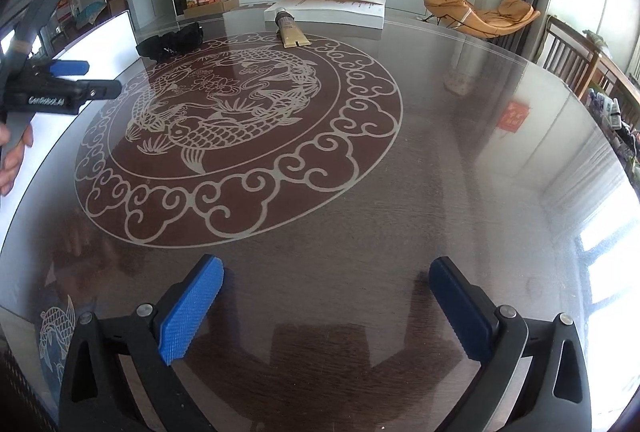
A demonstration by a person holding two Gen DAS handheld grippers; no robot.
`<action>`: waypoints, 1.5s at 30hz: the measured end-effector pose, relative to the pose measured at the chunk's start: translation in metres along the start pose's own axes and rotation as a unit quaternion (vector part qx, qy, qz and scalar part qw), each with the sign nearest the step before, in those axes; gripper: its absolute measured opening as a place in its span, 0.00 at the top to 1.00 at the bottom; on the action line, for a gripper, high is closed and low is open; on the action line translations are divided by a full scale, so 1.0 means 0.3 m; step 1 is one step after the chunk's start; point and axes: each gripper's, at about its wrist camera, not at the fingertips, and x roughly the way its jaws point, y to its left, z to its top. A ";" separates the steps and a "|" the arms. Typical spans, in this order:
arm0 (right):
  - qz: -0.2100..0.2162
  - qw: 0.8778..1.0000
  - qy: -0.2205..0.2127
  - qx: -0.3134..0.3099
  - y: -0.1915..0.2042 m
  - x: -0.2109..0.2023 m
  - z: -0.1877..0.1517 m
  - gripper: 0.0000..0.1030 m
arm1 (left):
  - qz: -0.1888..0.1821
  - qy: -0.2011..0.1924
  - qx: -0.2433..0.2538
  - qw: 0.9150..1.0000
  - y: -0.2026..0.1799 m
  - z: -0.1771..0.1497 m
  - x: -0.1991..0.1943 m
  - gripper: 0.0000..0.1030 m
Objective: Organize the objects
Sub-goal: 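Lower the left tool onto the black velvet scrunchie and close, then grasp the gold paint tube with the right tool while the left tool holds the scrunchie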
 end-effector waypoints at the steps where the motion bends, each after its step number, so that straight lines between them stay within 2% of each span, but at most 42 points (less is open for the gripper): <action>1: 0.002 1.000 0.001 0.000 0.000 0.001 0.000 0.00 | 0.011 0.003 0.005 1.000 0.015 0.048 0.029 0.00; 6: 0.003 1.000 0.001 0.001 0.001 0.000 0.000 0.00 | 0.056 0.024 0.035 0.998 0.034 0.230 0.175 0.00; 10: 0.003 1.000 0.001 0.001 0.001 0.001 0.000 0.00 | 0.092 0.047 0.067 0.992 0.004 0.282 0.290 0.00; 12: 0.003 1.000 0.001 0.001 0.001 0.001 0.000 0.00 | 0.089 0.058 0.070 0.992 0.000 0.283 0.332 0.00; 13: 0.004 1.000 0.001 0.000 0.002 0.001 -0.001 0.00 | 0.073 0.044 0.057 0.995 0.014 0.286 0.325 0.07; 14: 0.005 1.000 0.001 -0.001 0.003 0.001 -0.001 0.00 | 0.039 0.049 0.035 0.997 0.037 0.286 0.328 0.22; 15: 0.005 1.000 0.001 -0.002 0.005 0.001 -0.001 0.00 | 0.005 0.053 -0.003 0.999 0.070 0.284 0.328 0.49; 17: 0.006 1.000 0.001 -0.002 0.006 0.001 -0.002 0.00 | -0.016 0.042 -0.061 0.997 0.123 0.269 0.305 0.52; 20: 0.006 1.000 0.001 -0.002 0.006 0.002 -0.002 0.00 | -0.020 0.037 -0.110 0.993 0.143 0.199 0.255 0.52; 22: 0.006 1.000 0.001 -0.002 0.007 0.002 -0.002 0.00 | -0.018 0.039 -0.142 0.989 0.125 0.113 0.197 0.52; 26: 0.006 1.000 0.001 -0.002 0.006 0.002 -0.002 0.00 | -0.042 0.032 -0.188 0.981 0.065 -0.116 0.031 0.49; 27: 0.006 1.000 0.001 -0.002 0.006 0.002 -0.002 0.00 | -0.046 0.025 -0.189 0.981 0.050 -0.165 -0.007 0.45; 30: 0.006 1.000 0.001 -0.002 0.006 0.002 -0.002 0.00 | -0.043 0.017 -0.169 0.984 0.010 -0.277 -0.064 0.20; 31: 0.006 1.000 0.001 -0.002 0.006 0.002 -0.002 0.00 | -0.035 0.016 -0.161 0.986 0.007 -0.299 -0.062 0.14; 33: 0.006 1.000 0.001 -0.002 0.007 0.002 -0.002 0.00 | -0.019 0.022 -0.152 0.988 0.018 -0.330 -0.040 0.12; 34: 0.006 1.000 0.001 -0.002 0.007 0.002 -0.002 0.00 | -0.021 0.024 -0.154 0.987 0.036 -0.341 -0.024 0.06; 36: 0.006 1.000 0.001 -0.002 0.007 0.002 -0.002 0.00 | -0.025 0.018 -0.180 0.983 0.078 -0.357 -0.003 0.00; 45: 0.010 1.000 0.004 -0.006 0.005 0.014 0.014 0.00 | -0.036 0.009 -0.178 0.983 0.079 -0.357 0.007 0.00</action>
